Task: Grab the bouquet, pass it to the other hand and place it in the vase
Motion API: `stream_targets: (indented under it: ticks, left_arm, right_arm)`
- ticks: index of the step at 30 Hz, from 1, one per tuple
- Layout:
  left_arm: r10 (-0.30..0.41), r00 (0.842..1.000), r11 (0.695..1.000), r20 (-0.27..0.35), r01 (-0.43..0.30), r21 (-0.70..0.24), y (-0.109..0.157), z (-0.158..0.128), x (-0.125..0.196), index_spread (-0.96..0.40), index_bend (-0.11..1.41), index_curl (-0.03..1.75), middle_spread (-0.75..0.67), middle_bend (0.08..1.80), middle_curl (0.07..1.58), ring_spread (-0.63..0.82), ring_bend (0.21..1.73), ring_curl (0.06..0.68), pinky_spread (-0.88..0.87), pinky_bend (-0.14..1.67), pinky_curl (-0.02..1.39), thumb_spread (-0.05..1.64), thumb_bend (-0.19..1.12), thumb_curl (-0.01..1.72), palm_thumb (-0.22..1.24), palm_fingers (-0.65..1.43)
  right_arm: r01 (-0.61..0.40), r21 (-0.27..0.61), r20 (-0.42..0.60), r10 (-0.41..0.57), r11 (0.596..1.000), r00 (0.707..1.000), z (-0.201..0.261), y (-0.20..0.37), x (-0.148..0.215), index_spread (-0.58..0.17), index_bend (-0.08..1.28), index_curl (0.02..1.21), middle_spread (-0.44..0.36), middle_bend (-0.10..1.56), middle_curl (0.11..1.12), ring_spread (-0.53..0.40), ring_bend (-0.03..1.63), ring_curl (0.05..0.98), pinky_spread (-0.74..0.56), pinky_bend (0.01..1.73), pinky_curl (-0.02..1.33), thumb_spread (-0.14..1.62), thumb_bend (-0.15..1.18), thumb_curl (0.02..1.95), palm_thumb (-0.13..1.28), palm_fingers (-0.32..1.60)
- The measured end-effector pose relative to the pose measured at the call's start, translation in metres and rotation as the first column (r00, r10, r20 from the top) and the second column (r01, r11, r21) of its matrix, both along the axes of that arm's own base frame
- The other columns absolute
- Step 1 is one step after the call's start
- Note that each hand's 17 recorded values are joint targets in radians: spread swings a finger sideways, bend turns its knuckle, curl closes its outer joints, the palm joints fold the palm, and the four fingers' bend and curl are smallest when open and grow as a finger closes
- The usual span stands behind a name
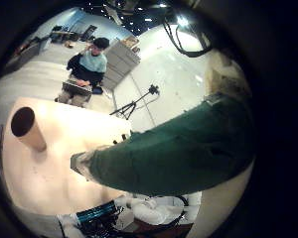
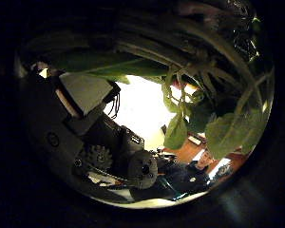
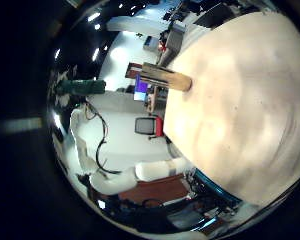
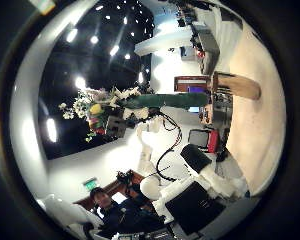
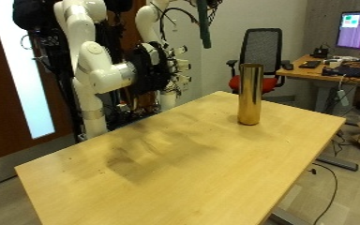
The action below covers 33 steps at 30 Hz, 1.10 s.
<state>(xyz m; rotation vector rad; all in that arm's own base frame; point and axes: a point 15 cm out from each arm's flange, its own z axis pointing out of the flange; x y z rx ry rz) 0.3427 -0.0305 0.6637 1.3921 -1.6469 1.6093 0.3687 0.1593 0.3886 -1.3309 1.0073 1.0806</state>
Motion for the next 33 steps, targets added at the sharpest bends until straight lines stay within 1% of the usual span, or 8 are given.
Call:
stream_targets:
  ticks: [3, 6, 8, 11, 16, 20, 27, 33]
  left_arm:
    - [0.008, 1.000, 0.999, 0.010, -0.008, -0.032, 0.005, 0.010, 0.003, -0.74, 1.07, -0.02, -0.61, 0.98, 1.15, -0.41, 1.44, 0.609, -0.61, 1.17, 0.64, 0.13, -0.02, 0.89, 1.18, 1.01]
    - [0.039, 0.999, 0.998, 0.023, -0.039, -0.039, 0.018, 0.013, 0.005, -0.74, 1.07, -0.02, -0.61, 0.99, 1.15, -0.41, 1.44, 0.610, -0.60, 1.17, 0.64, 0.13, -0.02, 0.90, 1.18, 1.01]
    - [0.046, 0.999, 0.998, 0.026, -0.045, -0.045, 0.025, 0.012, 0.009, -0.74, 1.07, -0.02, -0.61, 0.99, 1.15, -0.41, 1.44, 0.610, -0.61, 1.16, 0.64, 0.13, -0.02, 0.90, 1.18, 1.01]
    - [0.055, 0.998, 0.997, 0.021, -0.053, -0.053, 0.037, 0.003, 0.020, -0.74, 1.08, -0.02, -0.61, 0.99, 1.15, -0.41, 1.44, 0.611, -0.60, 1.16, 0.64, 0.13, -0.02, 0.90, 1.18, 1.01]
    - [0.084, 0.996, 0.994, 0.010, -0.083, -0.070, 0.065, -0.014, 0.041, -0.74, 1.09, -0.02, -0.61, 1.00, 1.14, -0.41, 1.45, 0.613, -0.60, 1.16, 0.65, 0.12, -0.02, 0.91, 1.18, 1.01]
    - [0.103, 0.995, 0.993, -0.010, -0.103, -0.064, 0.079, -0.031, 0.054, -0.74, 1.10, -0.02, -0.61, 1.00, 1.14, -0.41, 1.44, 0.614, -0.60, 1.16, 0.65, 0.12, -0.02, 0.91, 1.18, 1.00]
    - [0.108, 0.993, 0.991, -0.048, -0.111, -0.068, 0.091, -0.060, 0.083, -0.73, 1.10, -0.02, -0.61, 1.01, 1.14, -0.41, 1.45, 0.613, -0.60, 1.16, 0.66, 0.12, -0.02, 0.92, 1.18, 1.00]
    - [0.107, 0.993, 0.992, -0.050, -0.110, -0.064, 0.098, -0.075, 0.091, -0.73, 1.11, -0.02, -0.60, 1.01, 1.14, -0.42, 1.45, 0.615, -0.60, 1.17, 0.66, 0.12, -0.02, 0.92, 1.18, 0.99]
  right_arm:
    - [-0.004, 0.003, 0.005, 0.004, 1.000, 1.000, 0.000, 0.001, 0.000, -0.306, 0.15, 0.23, 0.125, 0.18, 0.28, 0.171, 0.34, 0.237, 0.29, 0.39, 0.35, 0.94, -0.02, 0.53, 0.85, -0.03]
    - [0.001, 0.010, 0.014, -0.002, 1.000, 1.000, -0.003, -0.001, -0.001, -0.310, 0.15, 0.24, 0.118, 0.18, 0.28, 0.162, 0.34, 0.243, 0.28, 0.39, 0.34, 0.94, -0.02, 0.53, 0.86, -0.02]
    - [0.010, 0.011, 0.026, -0.010, 1.000, 1.000, -0.001, -0.003, 0.001, -0.310, 0.16, 0.24, 0.116, 0.18, 0.28, 0.160, 0.35, 0.245, 0.28, 0.39, 0.34, 0.95, -0.02, 0.53, 0.86, -0.02]
    - [0.007, 0.010, 0.035, -0.008, 1.000, 0.999, 0.001, -0.003, 0.001, -0.311, 0.16, 0.24, 0.112, 0.18, 0.28, 0.155, 0.34, 0.250, 0.27, 0.39, 0.34, 0.94, -0.02, 0.53, 0.86, -0.02]
    - [0.013, 0.006, 0.054, -0.013, 1.000, 0.998, 0.004, -0.004, 0.002, -0.311, 0.16, 0.25, 0.107, 0.18, 0.28, 0.154, 0.33, 0.254, 0.27, 0.39, 0.33, 0.94, -0.02, 0.52, 0.87, -0.01]
    - [0.016, 0.005, 0.074, -0.016, 1.000, 0.997, 0.006, -0.005, -0.001, -0.311, 0.16, 0.26, 0.104, 0.18, 0.28, 0.155, 0.33, 0.255, 0.27, 0.38, 0.33, 0.95, -0.02, 0.53, 0.86, -0.01]
    - [0.004, 0.005, 0.078, -0.005, 1.000, 0.997, 0.006, 0.000, -0.002, -0.314, 0.17, 0.27, 0.097, 0.18, 0.28, 0.155, 0.32, 0.256, 0.27, 0.36, 0.33, 0.95, -0.02, 0.53, 0.87, 0.00]
    - [0.012, 0.006, 0.084, -0.013, 1.000, 0.996, 0.005, -0.003, -0.003, -0.313, 0.17, 0.28, 0.097, 0.18, 0.29, 0.155, 0.31, 0.256, 0.26, 0.36, 0.33, 0.95, -0.02, 0.53, 0.87, 0.02]
